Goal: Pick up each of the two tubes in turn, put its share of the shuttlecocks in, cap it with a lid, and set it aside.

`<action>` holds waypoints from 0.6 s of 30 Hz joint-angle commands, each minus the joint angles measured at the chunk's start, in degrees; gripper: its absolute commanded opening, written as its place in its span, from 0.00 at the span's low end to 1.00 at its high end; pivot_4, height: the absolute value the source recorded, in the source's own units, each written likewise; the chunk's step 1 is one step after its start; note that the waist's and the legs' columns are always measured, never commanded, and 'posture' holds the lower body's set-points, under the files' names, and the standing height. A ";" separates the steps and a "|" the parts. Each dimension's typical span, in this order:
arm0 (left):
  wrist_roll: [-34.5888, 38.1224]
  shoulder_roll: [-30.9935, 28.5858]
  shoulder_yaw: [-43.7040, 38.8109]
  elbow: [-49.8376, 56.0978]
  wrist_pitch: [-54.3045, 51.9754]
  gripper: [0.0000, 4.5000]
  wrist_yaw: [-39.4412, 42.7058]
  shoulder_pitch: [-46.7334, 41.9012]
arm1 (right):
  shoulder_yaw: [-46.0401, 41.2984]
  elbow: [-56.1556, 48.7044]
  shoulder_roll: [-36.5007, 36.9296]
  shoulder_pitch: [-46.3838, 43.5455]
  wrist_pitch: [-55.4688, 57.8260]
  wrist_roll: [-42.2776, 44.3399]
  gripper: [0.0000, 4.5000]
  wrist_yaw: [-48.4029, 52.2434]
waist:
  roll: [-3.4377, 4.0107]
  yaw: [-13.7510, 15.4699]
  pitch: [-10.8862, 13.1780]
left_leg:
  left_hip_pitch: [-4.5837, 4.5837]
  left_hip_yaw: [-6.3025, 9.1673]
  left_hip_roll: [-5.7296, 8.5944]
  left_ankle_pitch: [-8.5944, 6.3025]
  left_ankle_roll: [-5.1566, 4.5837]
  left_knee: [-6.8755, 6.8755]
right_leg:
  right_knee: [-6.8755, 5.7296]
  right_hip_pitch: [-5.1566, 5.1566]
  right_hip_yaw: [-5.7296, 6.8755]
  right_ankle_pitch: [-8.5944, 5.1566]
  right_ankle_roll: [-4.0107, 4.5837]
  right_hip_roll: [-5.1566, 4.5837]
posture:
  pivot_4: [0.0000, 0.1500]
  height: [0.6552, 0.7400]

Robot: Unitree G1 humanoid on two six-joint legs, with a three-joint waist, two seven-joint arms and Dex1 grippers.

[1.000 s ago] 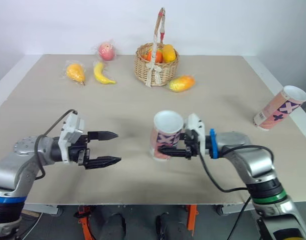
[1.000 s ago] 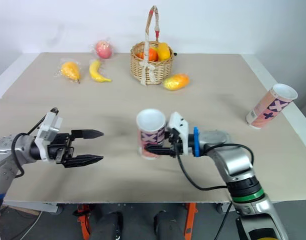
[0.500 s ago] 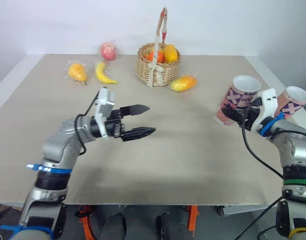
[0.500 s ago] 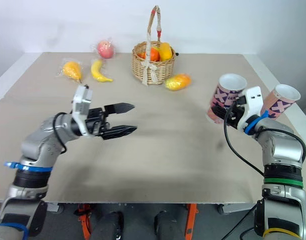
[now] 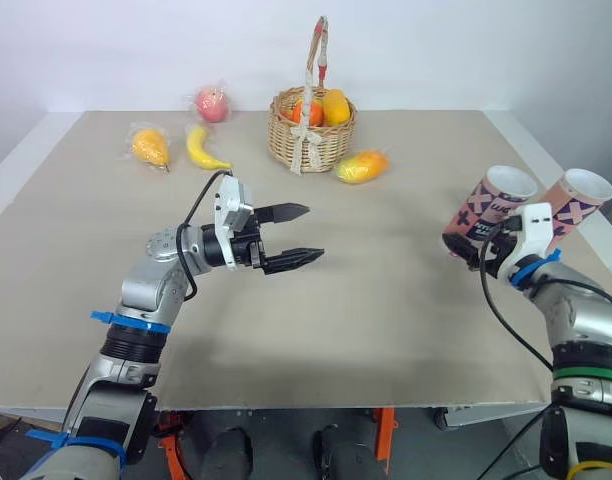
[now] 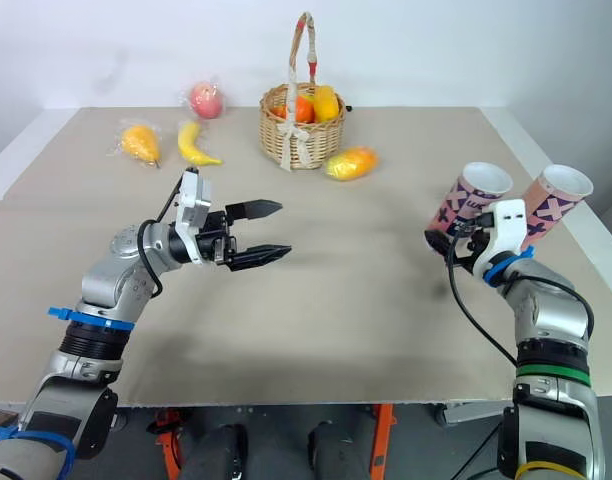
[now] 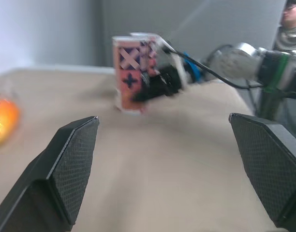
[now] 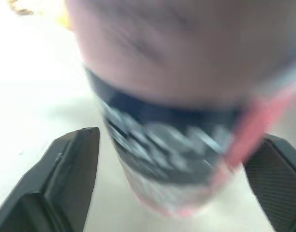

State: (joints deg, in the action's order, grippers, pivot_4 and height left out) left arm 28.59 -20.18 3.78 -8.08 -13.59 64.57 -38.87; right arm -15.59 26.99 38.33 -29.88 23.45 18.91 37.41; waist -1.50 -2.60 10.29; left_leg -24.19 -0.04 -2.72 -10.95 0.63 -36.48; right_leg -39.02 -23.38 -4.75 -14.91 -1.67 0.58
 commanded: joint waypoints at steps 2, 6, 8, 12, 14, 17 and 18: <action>-1.10 0.55 -0.89 0.65 1.69 1.00 -1.44 -1.07 | -0.75 -4.92 2.40 1.89 1.01 0.00 1.00 1.02 | 0.00 -0.02 0.00 | 0.00 -0.03 0.00 0.00 0.00 0.00 | 0.00 -0.01 -0.03 0.00 0.00 0.00 | 1.00 1.00; -1.25 0.25 -0.99 1.84 0.00 1.00 -2.92 -0.24 | -1.63 -9.96 4.63 6.12 2.34 0.74 1.00 3.43 | 0.00 0.00 0.00 | 0.00 -0.01 0.00 0.00 0.00 0.02 | 0.00 -0.01 -0.01 -0.03 -0.04 0.00 | 1.00 1.00; -1.20 -0.09 -1.09 2.46 -0.97 1.00 -3.74 0.25 | -2.38 -12.41 5.65 8.12 2.96 1.38 1.00 4.34 | 0.01 0.01 0.00 | 0.00 -0.01 0.01 0.00 0.00 0.02 | 0.00 0.00 -0.02 -0.14 -0.23 -0.01 | 1.00 1.00; -0.35 -1.98 -2.52 5.07 -6.23 1.00 -7.39 2.48 | -3.96 -21.74 9.43 16.44 5.45 3.80 1.00 9.44 | 0.02 0.01 -0.01 | 0.00 0.00 0.02 0.00 0.00 0.01 | 0.00 0.00 -0.02 -0.17 -0.33 -0.01 | 1.00 1.00; 0.64 -4.37 -3.61 6.92 -11.97 1.00 -9.69 4.35 | -5.40 -27.46 10.63 20.90 6.53 6.23 1.00 12.04 | 0.03 -0.03 -0.02 | 0.00 0.04 0.00 -0.01 -0.01 0.03 | 0.00 0.00 0.00 -0.20 -0.32 0.00 | 1.00 1.00; 3.24 -7.83 -7.06 10.28 -18.02 1.00 -12.27 8.03 | -5.46 -35.99 10.88 24.55 8.35 9.99 1.00 14.63 | 0.04 -0.53 -0.01 | 0.07 0.02 -0.06 -0.02 -0.02 0.05 | -0.02 -0.01 -0.03 -0.22 -0.28 0.05 | 1.00 1.00; 3.94 -8.92 -8.27 11.35 -19.24 1.00 -12.63 9.35 | -4.92 -38.74 10.55 24.96 9.29 11.40 1.00 15.07 | 0.04 -0.52 0.00 | 0.08 0.02 -0.06 -0.02 -0.02 0.05 | -0.03 0.00 -0.02 -0.19 -0.28 0.05 | 1.00 1.00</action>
State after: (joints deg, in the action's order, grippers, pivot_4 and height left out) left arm 30.44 -27.61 -1.36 -0.66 -30.50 52.88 -30.25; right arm -19.61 -5.24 48.28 -4.71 31.87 27.05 51.16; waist -1.46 -3.13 10.29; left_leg -24.11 0.00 -2.79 -10.97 0.61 -36.45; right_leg -39.06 -23.38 -4.76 -15.09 -1.96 0.63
